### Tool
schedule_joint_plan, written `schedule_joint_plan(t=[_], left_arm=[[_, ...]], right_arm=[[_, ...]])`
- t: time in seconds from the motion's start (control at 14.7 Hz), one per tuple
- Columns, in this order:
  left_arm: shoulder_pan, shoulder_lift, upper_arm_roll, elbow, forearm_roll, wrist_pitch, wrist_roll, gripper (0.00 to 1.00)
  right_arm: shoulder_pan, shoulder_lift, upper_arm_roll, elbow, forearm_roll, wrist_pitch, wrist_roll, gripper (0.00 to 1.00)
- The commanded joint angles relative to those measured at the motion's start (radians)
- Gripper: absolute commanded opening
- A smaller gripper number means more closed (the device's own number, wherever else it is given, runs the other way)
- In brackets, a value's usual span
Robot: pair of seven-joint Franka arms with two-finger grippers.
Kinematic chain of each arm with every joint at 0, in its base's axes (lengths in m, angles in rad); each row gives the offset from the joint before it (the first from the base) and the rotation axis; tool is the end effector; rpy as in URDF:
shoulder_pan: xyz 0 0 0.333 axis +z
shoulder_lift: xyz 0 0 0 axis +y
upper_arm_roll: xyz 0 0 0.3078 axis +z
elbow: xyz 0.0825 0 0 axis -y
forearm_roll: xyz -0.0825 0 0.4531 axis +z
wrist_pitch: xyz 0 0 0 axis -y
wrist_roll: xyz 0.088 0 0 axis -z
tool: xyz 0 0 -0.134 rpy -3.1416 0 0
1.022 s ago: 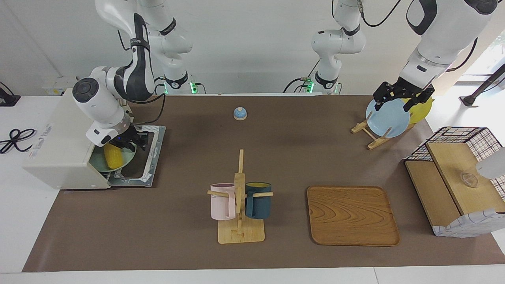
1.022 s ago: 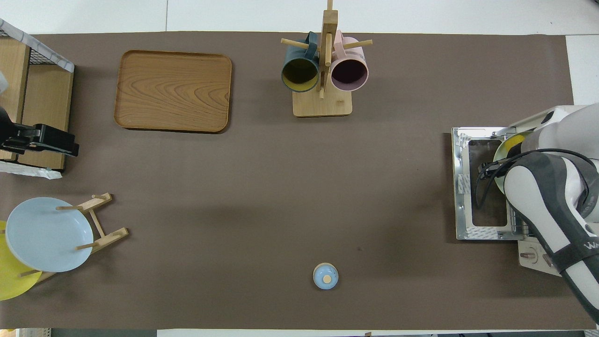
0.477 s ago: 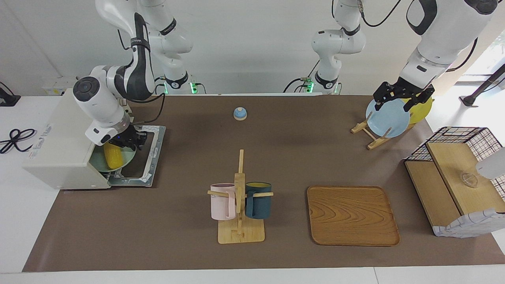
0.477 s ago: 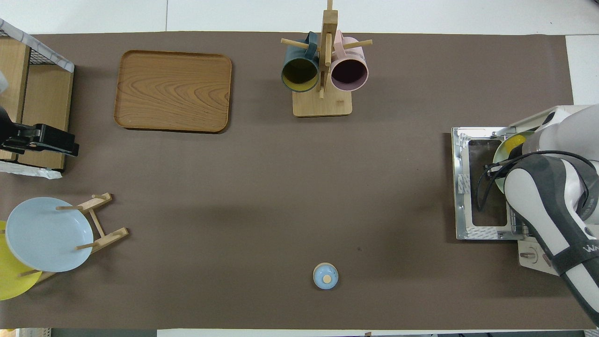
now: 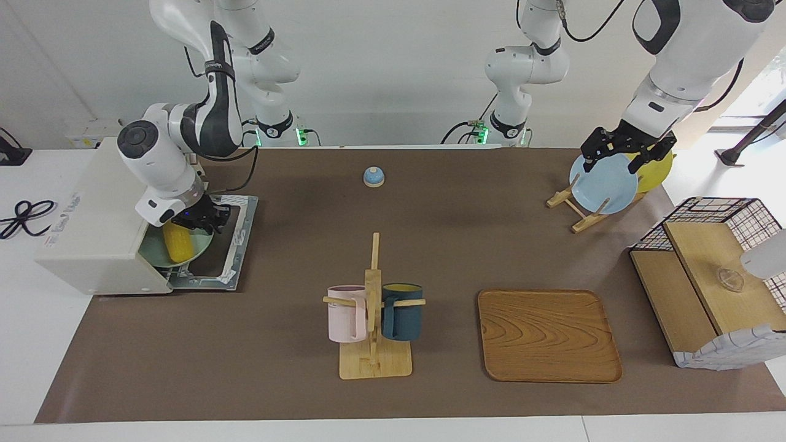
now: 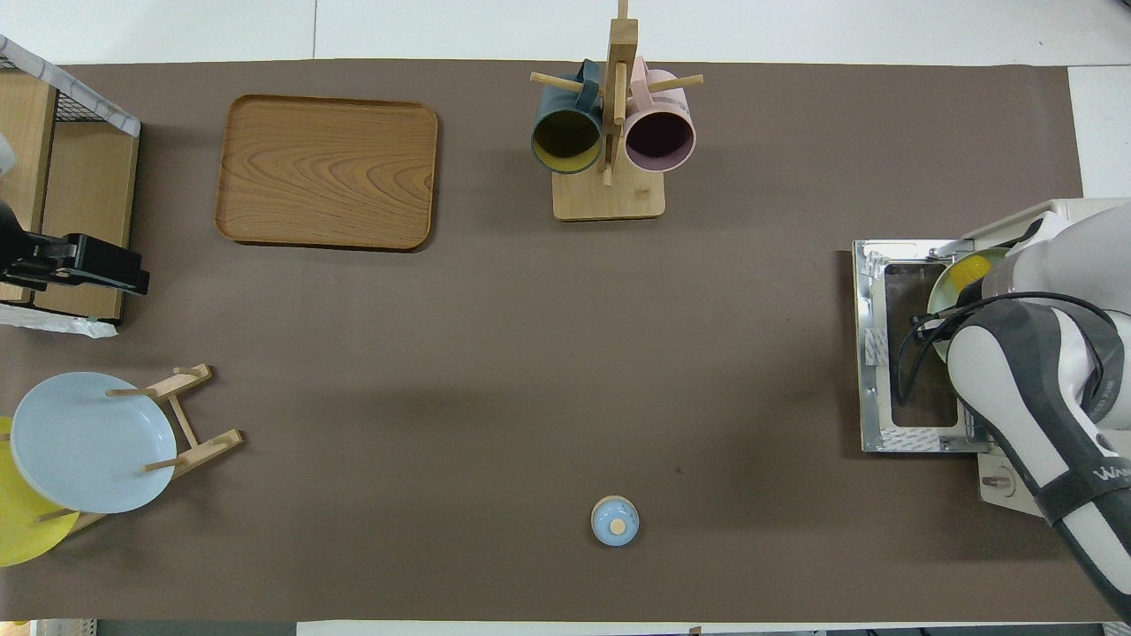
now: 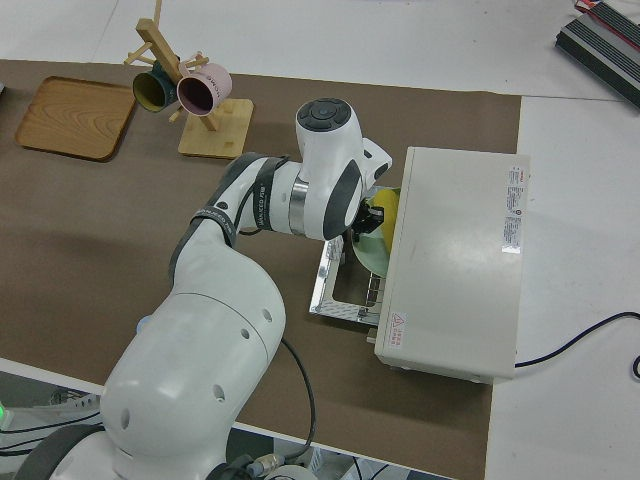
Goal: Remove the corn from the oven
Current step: 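Reach into the oven and grasp the green plate with the right gripper, then pull the green plate with corn out toward the table center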
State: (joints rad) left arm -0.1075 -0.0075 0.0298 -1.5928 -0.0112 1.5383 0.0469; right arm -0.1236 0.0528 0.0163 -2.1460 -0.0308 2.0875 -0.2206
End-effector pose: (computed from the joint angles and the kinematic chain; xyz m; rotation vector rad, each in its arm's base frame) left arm 0.6141 -0.0493 0.5794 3.1239 -0.1950 -0.0738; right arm 0.5827 -0.0650 0.2937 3.1233 0.2034 -0.1784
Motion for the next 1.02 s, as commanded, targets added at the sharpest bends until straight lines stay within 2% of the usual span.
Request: schedule_joint_plan(t=[0.0, 0.34, 0.54, 0.75, 0.95], left_arm=[[0.003, -0.022, -0.001, -0.022, 0.01, 0.011, 0.005, 1.0], [0.003, -0.022, -0.001, -0.022, 0.01, 0.01, 0.005, 1.0], [0.003, -0.022, -0.001, -0.024, 0.01, 0.008, 0.004, 1.0], [0.003, -0.022, -0.001, -0.024, 0.01, 0.008, 0.004, 1.0], [0.003, -0.022, -0.001, -0.024, 0.01, 0.013, 0.004, 1.0]], right_arm=[[-0.008, -0.036, 0.004, -0.041, -0.031, 0.022, 0.0, 0.0], [0.005, -0.036, 0.004, -0.034, -0.05, 0.003, -0.002, 0.0], [0.015, -0.025, 0.02, 0.043, -0.095, -0.119, 0.007, 0.0], [0.132, 0.019, 0.027, 0.191, -0.126, -0.259, 0.111, 0.0], [0.252, 0.027, 0.027, 0.219, -0.149, -0.293, 0.248, 0.0]])
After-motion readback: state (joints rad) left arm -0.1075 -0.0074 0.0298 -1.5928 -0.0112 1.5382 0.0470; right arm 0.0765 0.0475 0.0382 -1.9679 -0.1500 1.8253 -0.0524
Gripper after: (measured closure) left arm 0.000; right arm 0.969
